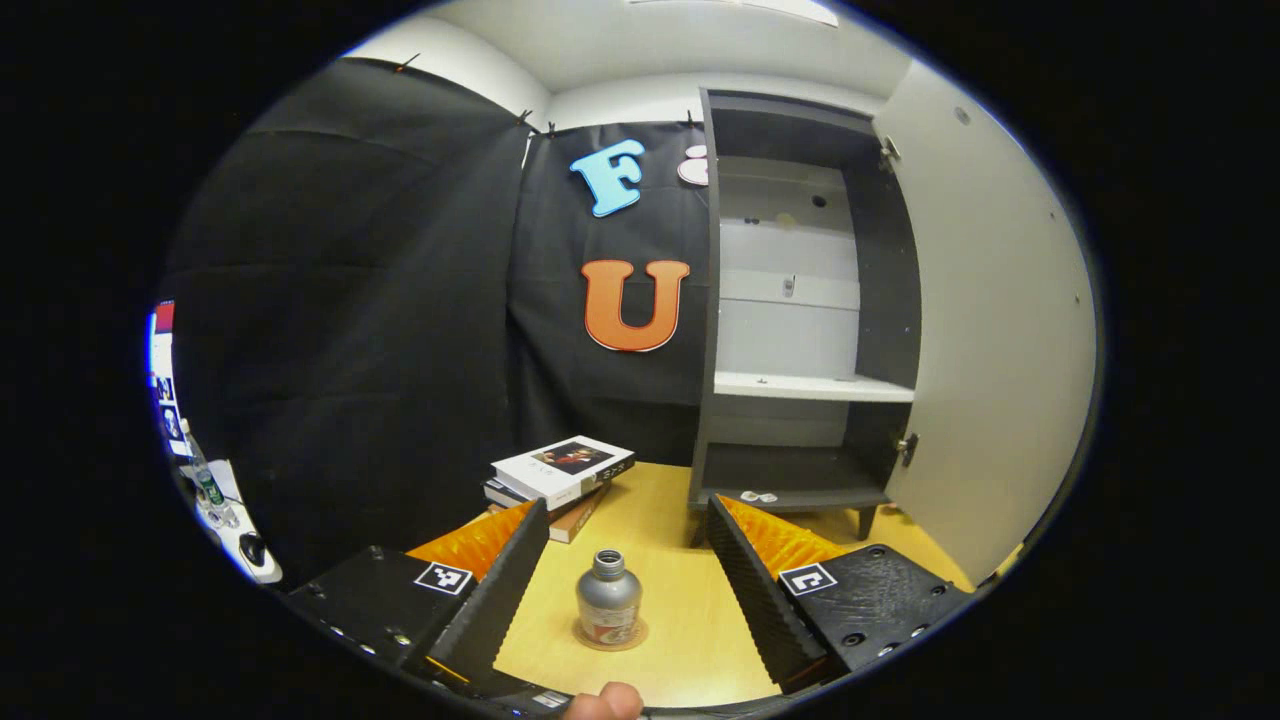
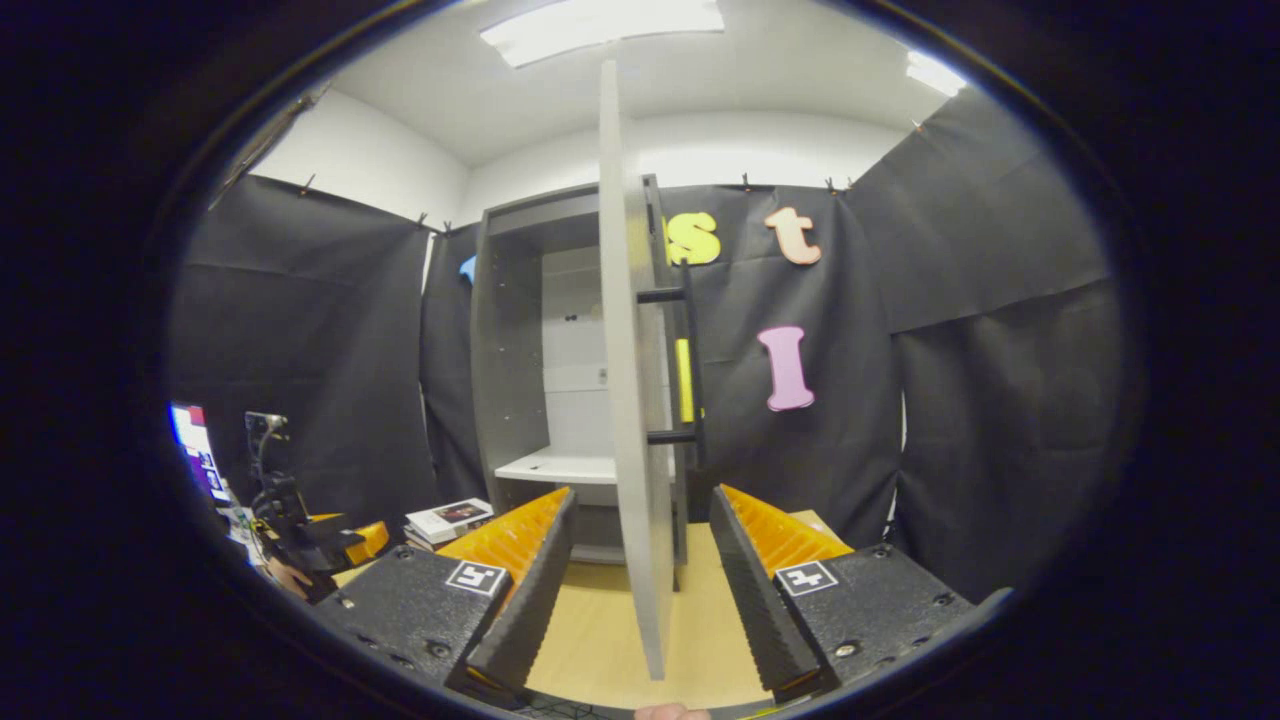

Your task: Open the cabinet door with the right hand, grasp the bottle in the cabinet with the left hand and place it on the coaster, then close the cabinet door with the right hand.

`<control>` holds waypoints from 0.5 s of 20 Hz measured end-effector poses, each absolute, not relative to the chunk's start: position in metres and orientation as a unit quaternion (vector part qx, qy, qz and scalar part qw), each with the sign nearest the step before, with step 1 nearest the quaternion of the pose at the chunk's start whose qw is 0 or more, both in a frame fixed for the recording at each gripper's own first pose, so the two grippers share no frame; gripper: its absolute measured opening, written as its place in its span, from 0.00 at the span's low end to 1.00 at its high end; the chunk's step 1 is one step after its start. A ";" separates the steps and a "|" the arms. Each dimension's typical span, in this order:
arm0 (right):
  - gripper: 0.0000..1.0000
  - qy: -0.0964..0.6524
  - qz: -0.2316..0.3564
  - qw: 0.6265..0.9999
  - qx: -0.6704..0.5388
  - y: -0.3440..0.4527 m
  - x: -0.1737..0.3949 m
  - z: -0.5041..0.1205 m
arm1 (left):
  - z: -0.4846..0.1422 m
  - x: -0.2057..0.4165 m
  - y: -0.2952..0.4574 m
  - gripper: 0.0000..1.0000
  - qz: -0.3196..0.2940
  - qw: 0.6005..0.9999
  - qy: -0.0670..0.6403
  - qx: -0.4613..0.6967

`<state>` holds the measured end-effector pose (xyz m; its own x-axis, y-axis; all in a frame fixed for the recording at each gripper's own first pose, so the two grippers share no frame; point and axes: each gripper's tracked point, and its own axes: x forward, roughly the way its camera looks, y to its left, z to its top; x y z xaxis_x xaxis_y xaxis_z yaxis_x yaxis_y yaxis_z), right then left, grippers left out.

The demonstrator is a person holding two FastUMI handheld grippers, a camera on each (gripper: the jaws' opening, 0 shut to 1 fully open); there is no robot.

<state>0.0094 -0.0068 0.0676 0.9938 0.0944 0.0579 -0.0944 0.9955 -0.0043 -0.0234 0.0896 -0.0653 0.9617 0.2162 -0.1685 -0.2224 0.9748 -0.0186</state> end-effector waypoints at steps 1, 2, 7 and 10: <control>0.84 -0.034 0.031 0.999 -0.002 -0.019 0.008 0.072 | -0.054 -0.027 0.087 0.95 0.110 0.991 0.075 -0.029; 0.86 -0.037 0.014 0.999 -0.004 -0.032 0.010 0.077 | -0.044 -0.029 0.082 0.95 0.105 0.992 0.065 -0.035; 0.93 -0.054 -0.012 0.998 0.030 -0.067 0.040 0.096 | -0.010 -0.042 0.070 0.95 0.088 0.995 0.041 -0.009; 0.94 -0.062 -0.015 0.997 0.050 -0.076 0.064 0.104 | -0.002 -0.045 0.059 0.95 0.076 0.996 0.036 -0.001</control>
